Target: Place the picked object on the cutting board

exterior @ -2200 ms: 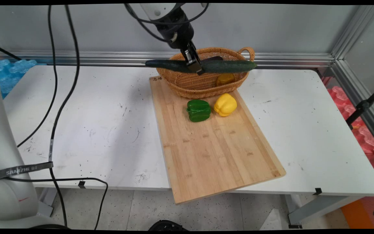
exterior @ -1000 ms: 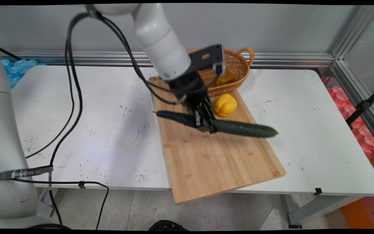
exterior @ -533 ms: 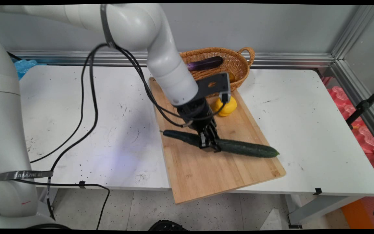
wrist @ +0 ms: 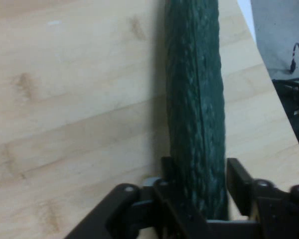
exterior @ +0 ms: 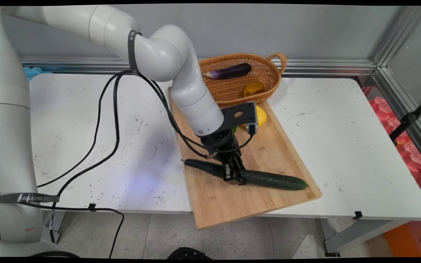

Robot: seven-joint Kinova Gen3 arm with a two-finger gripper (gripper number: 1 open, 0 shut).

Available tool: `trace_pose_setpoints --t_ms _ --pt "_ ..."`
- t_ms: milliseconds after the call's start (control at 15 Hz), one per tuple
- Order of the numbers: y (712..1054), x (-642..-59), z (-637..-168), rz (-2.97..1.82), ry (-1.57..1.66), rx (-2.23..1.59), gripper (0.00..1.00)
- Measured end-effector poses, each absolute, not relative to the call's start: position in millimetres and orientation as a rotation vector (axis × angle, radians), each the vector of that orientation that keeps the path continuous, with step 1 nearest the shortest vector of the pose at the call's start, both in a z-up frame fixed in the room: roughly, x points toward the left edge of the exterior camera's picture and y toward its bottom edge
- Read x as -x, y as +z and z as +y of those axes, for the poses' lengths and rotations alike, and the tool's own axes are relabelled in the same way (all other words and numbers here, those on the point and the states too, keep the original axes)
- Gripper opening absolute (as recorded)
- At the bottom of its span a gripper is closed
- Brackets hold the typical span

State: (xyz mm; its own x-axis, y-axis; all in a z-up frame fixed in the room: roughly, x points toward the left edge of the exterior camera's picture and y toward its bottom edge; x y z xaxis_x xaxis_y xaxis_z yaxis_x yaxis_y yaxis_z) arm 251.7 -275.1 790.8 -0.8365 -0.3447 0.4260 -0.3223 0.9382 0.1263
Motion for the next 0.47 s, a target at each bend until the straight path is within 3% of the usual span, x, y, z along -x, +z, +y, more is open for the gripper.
trace_pose_setpoints --t_ms 67,467 --pt "787.6 -252.2 -274.4 -2.64 -0.072 -0.482 1.0" --pt "780.9 -256.6 -274.0 -2.638 -0.071 -0.478 1.0"
